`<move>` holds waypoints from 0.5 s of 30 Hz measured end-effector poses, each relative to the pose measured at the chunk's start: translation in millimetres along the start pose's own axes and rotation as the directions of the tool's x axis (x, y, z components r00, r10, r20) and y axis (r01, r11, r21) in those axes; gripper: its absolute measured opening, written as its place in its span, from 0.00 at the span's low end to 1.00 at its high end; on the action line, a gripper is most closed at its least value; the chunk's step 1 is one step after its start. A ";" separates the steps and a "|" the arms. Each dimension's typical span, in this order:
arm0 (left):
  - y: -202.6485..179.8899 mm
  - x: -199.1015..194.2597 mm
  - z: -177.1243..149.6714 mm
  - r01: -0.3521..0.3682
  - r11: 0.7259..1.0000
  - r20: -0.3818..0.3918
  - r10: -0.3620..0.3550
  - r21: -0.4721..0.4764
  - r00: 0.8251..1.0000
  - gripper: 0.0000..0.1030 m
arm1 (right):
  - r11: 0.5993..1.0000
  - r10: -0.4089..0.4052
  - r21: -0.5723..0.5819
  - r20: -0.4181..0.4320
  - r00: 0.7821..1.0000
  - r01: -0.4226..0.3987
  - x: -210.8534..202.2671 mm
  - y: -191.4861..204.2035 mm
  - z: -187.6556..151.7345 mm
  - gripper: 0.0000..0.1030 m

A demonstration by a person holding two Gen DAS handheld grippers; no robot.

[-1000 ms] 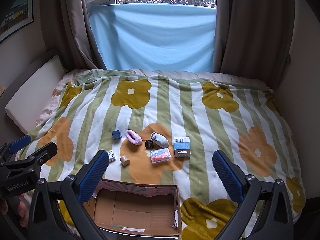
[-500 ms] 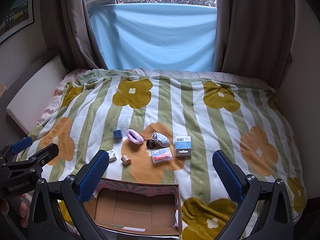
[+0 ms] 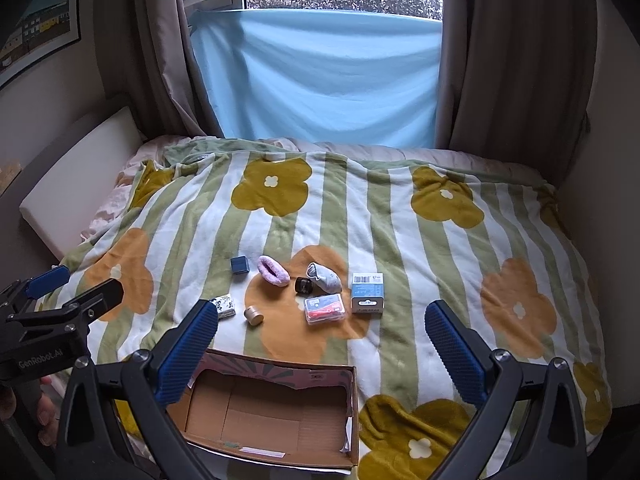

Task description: Organize objects

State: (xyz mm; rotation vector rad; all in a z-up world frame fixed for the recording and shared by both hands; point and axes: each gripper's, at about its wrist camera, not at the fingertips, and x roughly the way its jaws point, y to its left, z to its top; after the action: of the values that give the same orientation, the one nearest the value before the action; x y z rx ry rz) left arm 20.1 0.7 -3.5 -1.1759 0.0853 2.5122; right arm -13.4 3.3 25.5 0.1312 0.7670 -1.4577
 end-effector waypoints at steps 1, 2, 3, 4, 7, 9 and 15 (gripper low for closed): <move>-0.5 -1.0 0.0 0.000 1.000 0.000 0.000 0.000 1.000 1.00 | 1.000 -0.002 0.002 0.003 1.000 0.002 -1.6 0.0 -0.3 1.00; -0.8 -2.2 0.7 -0.001 1.000 0.001 0.001 -0.004 1.000 1.00 | 1.000 -0.002 0.005 0.004 1.000 0.002 -2.9 -4.3 -1.7 1.00; -0.3 -3.8 0.5 -0.002 1.000 0.002 0.002 -0.009 1.000 1.00 | 1.000 -0.002 0.008 0.004 1.000 0.002 -3.6 -8.3 -3.5 1.00; 0.4 -5.8 0.5 -0.003 1.000 0.004 0.003 -0.017 1.000 1.00 | 1.000 -0.003 0.008 0.004 1.000 0.003 -4.5 -14.1 -4.5 1.00; 3.6 -9.9 1.6 -0.008 1.000 0.005 0.008 -0.027 1.000 1.00 | 1.000 -0.006 0.007 -0.001 1.000 0.006 -5.9 -24.8 -6.9 1.00; 4.7 -11.0 2.6 -0.015 0.999 0.000 0.015 -0.032 1.000 1.00 | 1.000 -0.005 0.012 -0.009 1.000 0.005 -5.0 -31.0 -7.8 1.00; 15.6 2.9 0.7 -0.024 0.998 -0.056 0.021 -0.055 0.998 1.00 | 0.998 -0.027 0.063 -0.072 0.997 0.032 10.1 -44.2 -10.8 1.00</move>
State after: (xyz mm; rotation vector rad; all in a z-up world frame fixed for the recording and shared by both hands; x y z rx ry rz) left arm 12.4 -12.8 -6.8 -1.2736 0.0437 2.5171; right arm -58.9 -6.3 27.9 0.2226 0.7835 -1.5127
